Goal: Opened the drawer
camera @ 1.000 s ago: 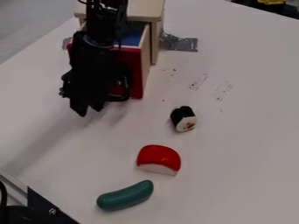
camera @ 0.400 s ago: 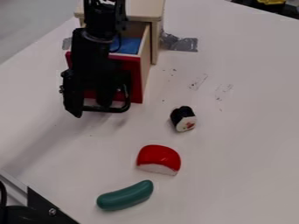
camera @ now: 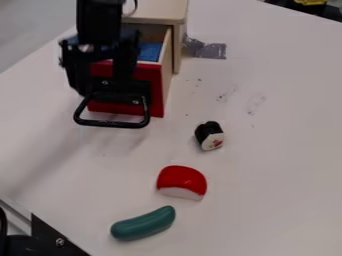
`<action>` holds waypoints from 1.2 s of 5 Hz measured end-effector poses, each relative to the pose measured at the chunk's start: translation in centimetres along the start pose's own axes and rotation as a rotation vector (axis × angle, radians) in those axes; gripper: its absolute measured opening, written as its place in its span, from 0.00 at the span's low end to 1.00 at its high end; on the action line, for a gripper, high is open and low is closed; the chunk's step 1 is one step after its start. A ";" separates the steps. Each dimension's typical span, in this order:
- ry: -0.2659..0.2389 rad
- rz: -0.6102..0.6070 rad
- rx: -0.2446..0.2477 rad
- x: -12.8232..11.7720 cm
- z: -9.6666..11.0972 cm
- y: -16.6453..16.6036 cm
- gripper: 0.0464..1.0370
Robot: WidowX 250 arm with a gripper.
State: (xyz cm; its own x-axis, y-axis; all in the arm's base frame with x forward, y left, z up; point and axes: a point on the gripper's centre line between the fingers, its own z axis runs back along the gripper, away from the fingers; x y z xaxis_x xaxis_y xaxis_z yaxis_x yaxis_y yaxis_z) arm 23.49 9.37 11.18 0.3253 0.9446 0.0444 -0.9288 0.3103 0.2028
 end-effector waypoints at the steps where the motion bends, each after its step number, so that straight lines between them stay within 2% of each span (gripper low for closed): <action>1: -0.008 -0.215 -0.014 -0.4 4.8 1.8 0.96; 2: 0.032 -0.440 -0.024 -2.0 9.0 4.3 0.96; 3: 0.052 -0.656 -0.007 -3.4 11.1 6.9 0.96; 4: 0.069 -0.842 -0.039 -4.5 11.8 7.8 0.96; 6: 0.070 -0.854 -0.040 -4.5 11.8 7.8 0.96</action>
